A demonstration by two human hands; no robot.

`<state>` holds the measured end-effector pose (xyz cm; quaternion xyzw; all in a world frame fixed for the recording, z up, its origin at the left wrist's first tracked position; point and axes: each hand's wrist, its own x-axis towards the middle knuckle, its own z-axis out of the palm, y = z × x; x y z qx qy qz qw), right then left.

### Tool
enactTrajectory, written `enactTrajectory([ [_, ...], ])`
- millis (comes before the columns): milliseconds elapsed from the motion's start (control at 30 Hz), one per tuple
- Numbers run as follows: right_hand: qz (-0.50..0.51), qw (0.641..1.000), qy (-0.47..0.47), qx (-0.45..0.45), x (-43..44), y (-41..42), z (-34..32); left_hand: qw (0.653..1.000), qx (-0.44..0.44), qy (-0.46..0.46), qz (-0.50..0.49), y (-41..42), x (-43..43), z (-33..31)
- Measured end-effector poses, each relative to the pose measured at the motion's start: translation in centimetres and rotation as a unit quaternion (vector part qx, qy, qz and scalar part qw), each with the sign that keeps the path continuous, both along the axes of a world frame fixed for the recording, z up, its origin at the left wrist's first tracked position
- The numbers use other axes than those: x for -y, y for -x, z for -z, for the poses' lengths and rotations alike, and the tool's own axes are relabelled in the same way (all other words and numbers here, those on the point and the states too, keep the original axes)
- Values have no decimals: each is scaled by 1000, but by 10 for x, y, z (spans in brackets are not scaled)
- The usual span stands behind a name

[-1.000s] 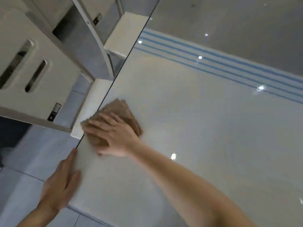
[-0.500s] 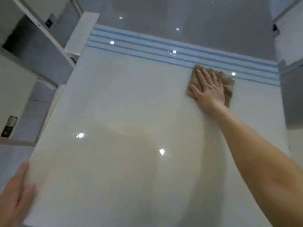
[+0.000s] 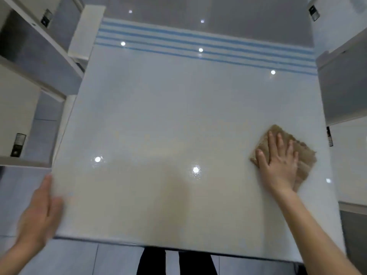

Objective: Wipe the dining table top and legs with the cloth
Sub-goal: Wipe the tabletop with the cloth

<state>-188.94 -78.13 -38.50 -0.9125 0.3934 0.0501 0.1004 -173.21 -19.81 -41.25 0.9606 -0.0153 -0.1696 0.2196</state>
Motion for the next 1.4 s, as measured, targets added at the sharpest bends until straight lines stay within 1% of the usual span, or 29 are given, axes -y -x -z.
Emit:
enactTrajectory([
  [67, -51, 999, -12, 7, -66, -10, 0, 1000, 10, -22, -6, -3, 27, -28],
  [133, -132, 991, -20, 18, -135, -31, 1, 999, -10, -32, -17, -1, 29, -38],
  [233, -259, 964, -37, 42, -227, -77, 3, 999, 5, -29, -16, 0, 28, -36],
  [300, -312, 947, -46, 56, -272, -98, 4, 1000, 13, -27, 2, -1, 25, -35],
  [367, -351, 932, -57, 69, -308, -90, 6, 999, 23, -24, 16, 0, 23, -33],
  [467, -421, 901, -76, 66, -344, -34, 5, 999, 31, -4, 4, -1, 22, -34],
  [533, -465, 881, -71, 56, -341, -10, 3, 1000, 16, 10, 3, 0, 21, -37],
  [567, -472, 878, -64, 56, -331, -15, 5, 1000, 15, 14, 2, 0, 21, -37],
  [600, -461, 884, -57, 53, -319, -30, 6, 1000, 11, 15, 1, -1, 21, -36],
  [633, -429, 900, -52, 48, -306, -52, 9, 1000, 7, 17, 0, -2, 20, -35],
  [700, -335, 940, -33, 49, -280, -112, 9, 1000, 11, 19, 2, -3, 19, -31],
  [733, -298, 953, -25, 50, -268, -143, 9, 1000, 15, 20, 4, -3, 18, -30],
  [800, -258, 965, -31, 37, -250, -198, 5, 999, 28, 25, 10, -2, 17, -25],
  [867, -245, 969, -34, 26, -249, -225, 4, 999, 38, 30, 10, -3, 16, -25],
  [933, -249, 967, -39, 32, -266, -210, 5, 999, 39, 30, 9, -3, 16, -26],
  [1000, -295, 954, -39, 46, -301, -157, 5, 999, 35, 34, 7, -3, 17, -28],
  [1067, -353, 933, -44, 53, -334, -87, 3, 999, 31, 34, 6, -2, 18, -30],
  [1133, -402, 913, -57, 42, -344, -33, -2, 999, 26, 28, 7, -2, 19, -31],
  [1167, -409, 910, -62, 34, -341, -17, -3, 999, 23, 31, 3, -2, 19, -32],
  [1200, -397, 915, -66, 32, -333, -12, -4, 999, 23, 36, 1, -3, 19, -32],
  [1267, -313, 947, -59, 27, -310, -29, -2, 999, 30, 42, 11, -3, 17, -29],
  [1333, -210, 977, -38, 28, -288, -77, 2, 999, 36, 36, 13, -3, 16, -25],
  [1367, -177, 983, -33, 26, -281, -107, 2, 999, 39, 28, 13, -4, 15, -23],
  [1400, -164, 986, -35, 20, -279, -136, 2, 999, 40, 20, 15, -4, 15, -22],
])
